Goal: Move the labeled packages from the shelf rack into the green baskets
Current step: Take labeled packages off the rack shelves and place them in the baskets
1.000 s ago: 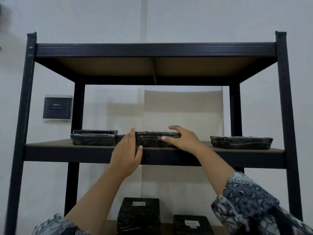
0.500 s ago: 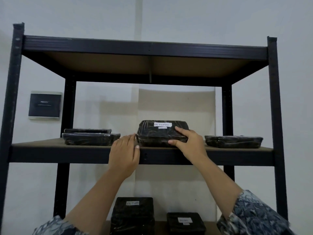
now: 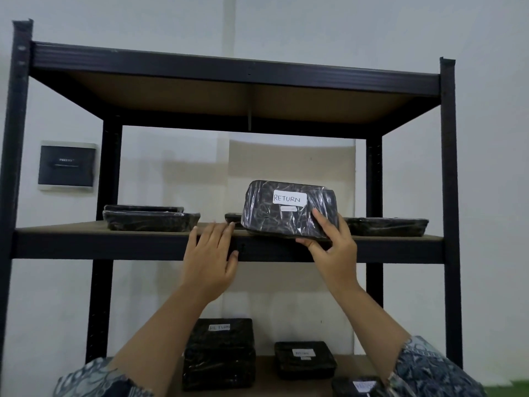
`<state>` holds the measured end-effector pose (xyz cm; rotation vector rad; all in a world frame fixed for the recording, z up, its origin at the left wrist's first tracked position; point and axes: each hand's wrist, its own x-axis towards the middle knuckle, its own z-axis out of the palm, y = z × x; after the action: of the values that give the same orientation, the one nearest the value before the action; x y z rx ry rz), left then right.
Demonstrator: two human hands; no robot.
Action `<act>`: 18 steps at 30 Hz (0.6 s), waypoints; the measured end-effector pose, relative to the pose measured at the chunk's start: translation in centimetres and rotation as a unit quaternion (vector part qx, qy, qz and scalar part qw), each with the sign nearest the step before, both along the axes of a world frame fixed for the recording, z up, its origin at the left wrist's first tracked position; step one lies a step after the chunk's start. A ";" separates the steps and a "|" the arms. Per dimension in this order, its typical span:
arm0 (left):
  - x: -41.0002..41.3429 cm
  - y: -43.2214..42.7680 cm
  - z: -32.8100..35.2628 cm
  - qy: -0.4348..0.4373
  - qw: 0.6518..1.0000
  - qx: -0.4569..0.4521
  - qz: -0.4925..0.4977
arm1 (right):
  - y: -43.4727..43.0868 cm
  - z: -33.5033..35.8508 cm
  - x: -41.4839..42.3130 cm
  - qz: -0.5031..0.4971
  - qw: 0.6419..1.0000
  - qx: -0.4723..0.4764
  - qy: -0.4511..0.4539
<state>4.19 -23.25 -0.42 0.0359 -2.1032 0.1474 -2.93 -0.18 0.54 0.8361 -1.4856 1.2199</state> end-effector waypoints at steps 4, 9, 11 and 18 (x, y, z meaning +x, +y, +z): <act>0.6 0.4 -1.0 0.001 1.000 -0.004 -0.011 | 0.9 -2.1 0.5 0.015 0.999 0.008 0.027; 1.3 1.5 -3.7 0.004 1.000 -0.005 -0.023 | 2.2 -5.5 2.0 -0.021 0.998 0.022 0.050; 1.6 2.0 -5.5 0.002 1.000 -0.001 -0.026 | 2.9 -7.3 3.0 -0.022 0.998 0.015 0.051; 2.7 4.6 -13.6 -0.047 0.996 0.029 -0.063 | 6.6 -15.1 5.2 -0.024 0.999 0.023 -0.020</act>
<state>6.92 -18.62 -14.01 -0.0715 -2.1969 0.0122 2.26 6.40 -14.57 0.8063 -1.5616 1.1767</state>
